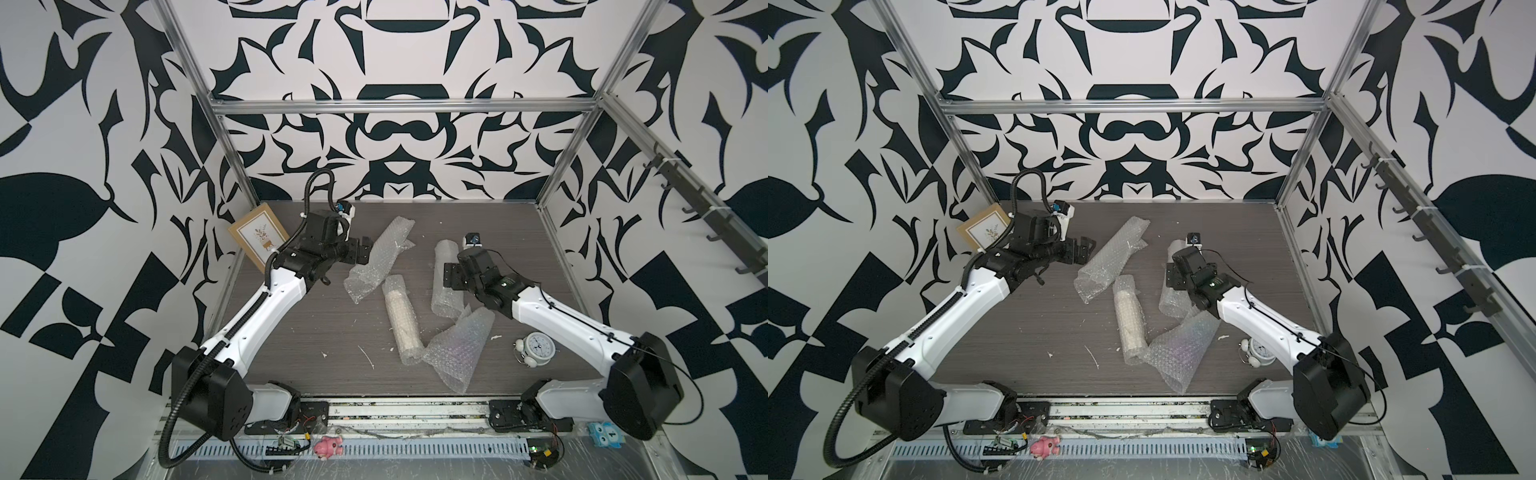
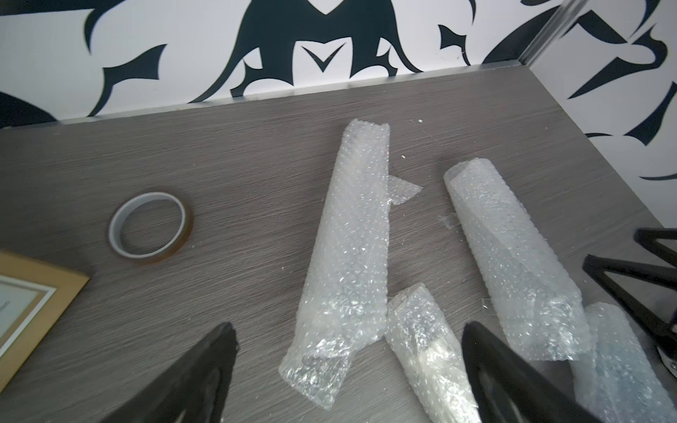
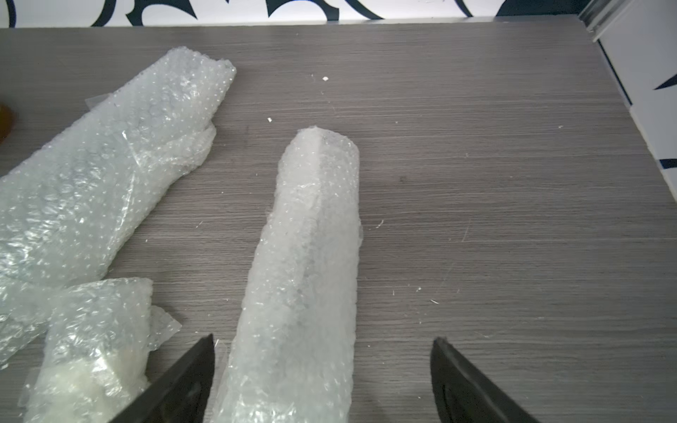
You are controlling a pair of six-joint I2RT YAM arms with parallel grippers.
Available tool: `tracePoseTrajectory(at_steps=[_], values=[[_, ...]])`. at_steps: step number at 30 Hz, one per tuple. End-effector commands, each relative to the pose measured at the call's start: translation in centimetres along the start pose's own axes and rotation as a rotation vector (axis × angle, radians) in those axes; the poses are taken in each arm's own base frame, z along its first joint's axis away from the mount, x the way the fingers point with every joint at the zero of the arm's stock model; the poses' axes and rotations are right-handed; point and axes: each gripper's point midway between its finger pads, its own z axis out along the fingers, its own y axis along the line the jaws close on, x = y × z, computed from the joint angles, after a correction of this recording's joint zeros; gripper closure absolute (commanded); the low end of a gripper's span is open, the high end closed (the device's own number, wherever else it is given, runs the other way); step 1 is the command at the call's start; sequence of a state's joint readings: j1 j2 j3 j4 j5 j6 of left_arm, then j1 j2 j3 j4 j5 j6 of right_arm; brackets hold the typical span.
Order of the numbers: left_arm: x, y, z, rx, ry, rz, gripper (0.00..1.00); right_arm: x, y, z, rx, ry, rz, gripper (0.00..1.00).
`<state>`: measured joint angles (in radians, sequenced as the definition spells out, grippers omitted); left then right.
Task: Unwrap the vase from the bubble wrap
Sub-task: Adjust the bubble wrap at the center of the board.
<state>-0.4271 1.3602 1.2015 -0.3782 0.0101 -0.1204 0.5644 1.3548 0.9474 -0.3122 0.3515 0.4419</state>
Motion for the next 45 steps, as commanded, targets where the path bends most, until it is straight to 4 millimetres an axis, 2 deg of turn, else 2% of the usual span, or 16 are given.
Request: tracePoseTrajectory(at_steps=[1, 6, 9, 19, 27, 32, 37, 42, 44, 45], values=[[0.6, -0.8, 0.7, 0.032, 0.039, 0.048, 0.01, -0.3, 0.7, 0.2, -0.002, 0.054, -0.022, 0.06], [3.0, -2.2, 2.0, 0.065, 0.102, 0.126, 0.01, -0.1, 1.6, 1.7, 0.017, 0.133, -0.047, 0.05], [3.7, -2.7, 2.2, 0.08, 0.116, 0.141, 0.01, -0.2, 2.0, 2.4, 0.017, 0.15, -0.048, 0.04], [4.2, -3.8, 2.9, 0.145, 0.141, 0.11, 0.01, 1.1, 2.7, 5.3, 0.061, 0.253, -0.075, 0.04], [4.0, -4.2, 2.5, 0.164, 0.145, 0.08, 0.01, 2.2, 1.4, 7.5, 0.173, 0.309, -0.099, 0.01], [4.4, -4.6, 2.5, 0.186, 0.165, 0.067, 0.01, 3.2, 1.4, 9.5, 0.156, 0.361, -0.073, 0.01], [4.7, -4.6, 2.9, 0.186, 0.179, 0.065, 0.01, 4.0, 1.1, 10.2, 0.154, 0.396, -0.063, 0.02], [5.4, -4.4, 3.8, 0.18, 0.203, 0.061, 0.01, 4.5, 2.5, 10.5, 0.061, 0.404, -0.058, 0.16], [5.9, -4.3, 4.1, 0.178, 0.217, 0.059, 0.01, 4.9, 3.5, 10.5, 0.005, 0.427, -0.057, 0.3], [5.9, -4.2, 4.3, 0.175, 0.22, 0.056, 0.01, 5.0, 3.8, 10.5, -0.007, 0.429, -0.056, 0.35]])
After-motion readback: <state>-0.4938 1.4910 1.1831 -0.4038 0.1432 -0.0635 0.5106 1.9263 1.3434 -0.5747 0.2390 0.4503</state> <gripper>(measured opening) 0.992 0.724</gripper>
